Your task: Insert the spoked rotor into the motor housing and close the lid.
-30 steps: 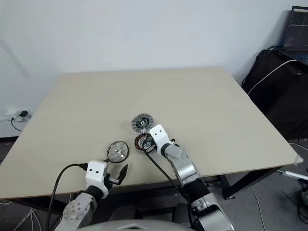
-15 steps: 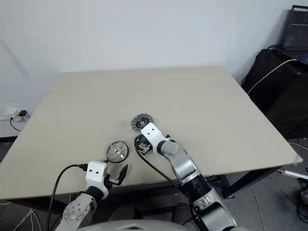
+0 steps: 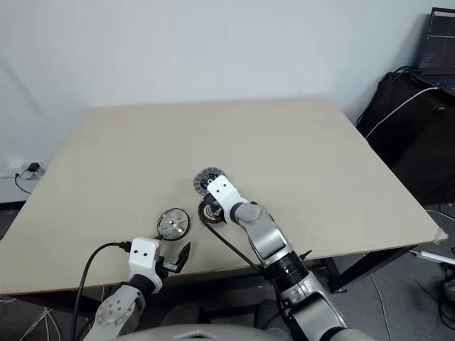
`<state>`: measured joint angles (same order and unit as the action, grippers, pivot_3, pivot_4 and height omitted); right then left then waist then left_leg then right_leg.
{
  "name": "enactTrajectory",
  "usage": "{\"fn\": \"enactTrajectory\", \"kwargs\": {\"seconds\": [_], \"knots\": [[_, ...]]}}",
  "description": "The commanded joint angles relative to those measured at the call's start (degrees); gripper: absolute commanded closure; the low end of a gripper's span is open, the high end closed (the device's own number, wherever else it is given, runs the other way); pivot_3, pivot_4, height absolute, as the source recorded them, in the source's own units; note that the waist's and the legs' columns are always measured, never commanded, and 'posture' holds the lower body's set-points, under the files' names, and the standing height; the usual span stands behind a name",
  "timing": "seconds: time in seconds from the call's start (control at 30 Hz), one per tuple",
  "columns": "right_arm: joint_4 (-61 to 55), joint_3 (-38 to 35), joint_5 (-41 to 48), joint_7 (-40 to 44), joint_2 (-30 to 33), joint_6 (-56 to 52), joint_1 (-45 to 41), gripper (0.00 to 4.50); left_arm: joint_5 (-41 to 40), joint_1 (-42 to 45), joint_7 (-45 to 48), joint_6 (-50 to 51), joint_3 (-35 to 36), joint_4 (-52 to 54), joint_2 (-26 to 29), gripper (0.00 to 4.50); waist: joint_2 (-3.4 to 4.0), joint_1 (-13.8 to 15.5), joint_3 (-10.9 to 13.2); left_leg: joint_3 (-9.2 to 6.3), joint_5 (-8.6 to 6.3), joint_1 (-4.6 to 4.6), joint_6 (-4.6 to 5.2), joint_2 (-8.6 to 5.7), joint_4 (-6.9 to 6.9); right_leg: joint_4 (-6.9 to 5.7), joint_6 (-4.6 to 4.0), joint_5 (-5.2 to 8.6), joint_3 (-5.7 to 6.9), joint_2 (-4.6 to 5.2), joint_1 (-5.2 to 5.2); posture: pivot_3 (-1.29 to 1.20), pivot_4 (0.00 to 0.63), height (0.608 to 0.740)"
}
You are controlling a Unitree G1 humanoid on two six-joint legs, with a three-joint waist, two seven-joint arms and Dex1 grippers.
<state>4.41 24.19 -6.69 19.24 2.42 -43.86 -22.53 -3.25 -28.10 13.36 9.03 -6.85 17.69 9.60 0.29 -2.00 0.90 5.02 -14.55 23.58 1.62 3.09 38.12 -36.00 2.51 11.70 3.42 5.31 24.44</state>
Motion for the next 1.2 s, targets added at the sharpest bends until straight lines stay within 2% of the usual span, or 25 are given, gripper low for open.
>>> {"fn": "enactTrajectory", "kwargs": {"seconds": [0.03, 0.53, 0.8, 1.2], "knots": [[0.4, -0.4, -0.2, 0.1, -0.1, 0.1, -1.9, 2.31, 0.2, 0.2, -0.3, -1.7, 0.1, 0.2, -0.2, 0.00, 0.00, 0.0, 0.0, 0.00, 0.00, 0.00, 0.00, 0.00, 0.00, 0.00, 0.00, 0.00, 0.00, 0.00, 0.00, 0.00, 0.000, 0.740], [4.9, 4.2, -3.9, 1.0, 2.9, 3.1, -3.6, 2.31, 0.0, -0.2, -0.8, -2.7, 0.1, -0.4, -0.5, 0.00, -0.01, 0.0, 0.0, -0.01, 0.01, -0.02, 0.01, 0.00, 0.01, -0.01, 0.00, 0.00, 0.00, 0.00, -0.02, 0.00, 0.000, 0.740], [7.8, 5.7, -5.5, 0.7, 2.1, 6.5, -5.1, 2.31, 0.1, 0.1, -0.9, -2.7, 0.3, -0.7, -0.4, 0.00, -0.02, -0.1, 0.0, 0.00, 0.01, -0.02, 0.01, 0.00, 0.01, -0.01, 0.00, 0.00, 0.00, 0.00, -0.02, 0.00, 0.000, 0.740], [5.3, 5.8, -5.7, 4.6, 2.1, 5.5, -5.4, 2.31, 0.2, 0.3, -1.2, -3.2, 0.1, -1.4, -0.8, 0.00, -0.01, 0.0, 0.0, -0.01, 0.01, -0.01, 0.02, 0.00, 0.01, -0.01, 0.00, 0.00, 0.01, -0.01, -0.01, 0.00, 0.000, 0.740]]}}
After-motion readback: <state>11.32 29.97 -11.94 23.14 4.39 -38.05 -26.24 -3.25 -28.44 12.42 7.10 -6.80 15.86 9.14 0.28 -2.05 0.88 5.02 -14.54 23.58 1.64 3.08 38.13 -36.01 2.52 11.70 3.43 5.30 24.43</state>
